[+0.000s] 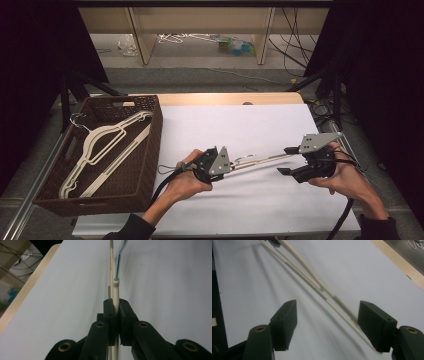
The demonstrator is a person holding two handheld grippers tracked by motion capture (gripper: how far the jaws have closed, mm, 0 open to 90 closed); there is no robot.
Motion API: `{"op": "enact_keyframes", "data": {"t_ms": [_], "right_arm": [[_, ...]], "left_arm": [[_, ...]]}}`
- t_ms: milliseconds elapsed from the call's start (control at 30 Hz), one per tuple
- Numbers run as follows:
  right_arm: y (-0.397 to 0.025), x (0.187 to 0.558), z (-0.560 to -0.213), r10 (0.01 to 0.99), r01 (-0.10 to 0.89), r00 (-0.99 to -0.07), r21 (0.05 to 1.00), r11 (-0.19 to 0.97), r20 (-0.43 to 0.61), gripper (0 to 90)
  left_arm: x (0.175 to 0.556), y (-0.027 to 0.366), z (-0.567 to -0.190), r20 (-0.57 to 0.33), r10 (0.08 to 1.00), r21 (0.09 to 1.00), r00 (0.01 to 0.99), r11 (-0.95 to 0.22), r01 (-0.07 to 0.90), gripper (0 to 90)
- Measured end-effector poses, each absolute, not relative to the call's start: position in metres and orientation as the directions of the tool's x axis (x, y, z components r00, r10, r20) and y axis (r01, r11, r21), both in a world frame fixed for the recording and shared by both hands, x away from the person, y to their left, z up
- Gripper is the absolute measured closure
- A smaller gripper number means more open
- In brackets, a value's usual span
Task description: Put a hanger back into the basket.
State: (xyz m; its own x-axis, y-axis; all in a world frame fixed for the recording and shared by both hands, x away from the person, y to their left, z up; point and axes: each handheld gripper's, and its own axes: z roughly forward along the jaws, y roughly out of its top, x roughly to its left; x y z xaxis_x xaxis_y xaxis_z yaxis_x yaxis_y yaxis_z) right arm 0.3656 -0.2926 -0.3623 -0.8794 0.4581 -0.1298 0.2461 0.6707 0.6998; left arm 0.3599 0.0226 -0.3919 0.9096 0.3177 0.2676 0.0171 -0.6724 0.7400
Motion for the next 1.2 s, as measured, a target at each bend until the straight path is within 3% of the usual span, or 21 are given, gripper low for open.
{"op": "enact_keyframes", "data": {"t_ms": [300,467,900,1200], "right_arm": [[-0.284,0.362,-0.371,0.537,0.279,-0.835,0.746,0.605,-0.123,28.7],[-0.277,0.355,-0.378,0.549,0.287,-0.830,0.771,0.569,-0.097,22.2],[-0.256,0.336,-0.397,0.522,0.268,-0.849,0.786,0.557,-0.081,17.4],[-0.251,0.332,-0.408,0.513,0.273,-0.856,0.779,0.564,-0.071,17.3]], "left_arm": [[0.371,0.051,-0.372,0.112,0.455,0.802,0.884,-0.567,0.190,85.5],[0.371,0.071,-0.360,-0.009,0.512,0.850,0.859,-0.449,0.277,85.5],[0.356,0.116,-0.312,-0.184,0.539,0.901,0.822,-0.243,0.361,85.5],[0.352,0.151,-0.283,-0.235,0.567,0.906,0.790,-0.166,0.389,85.5]]}}
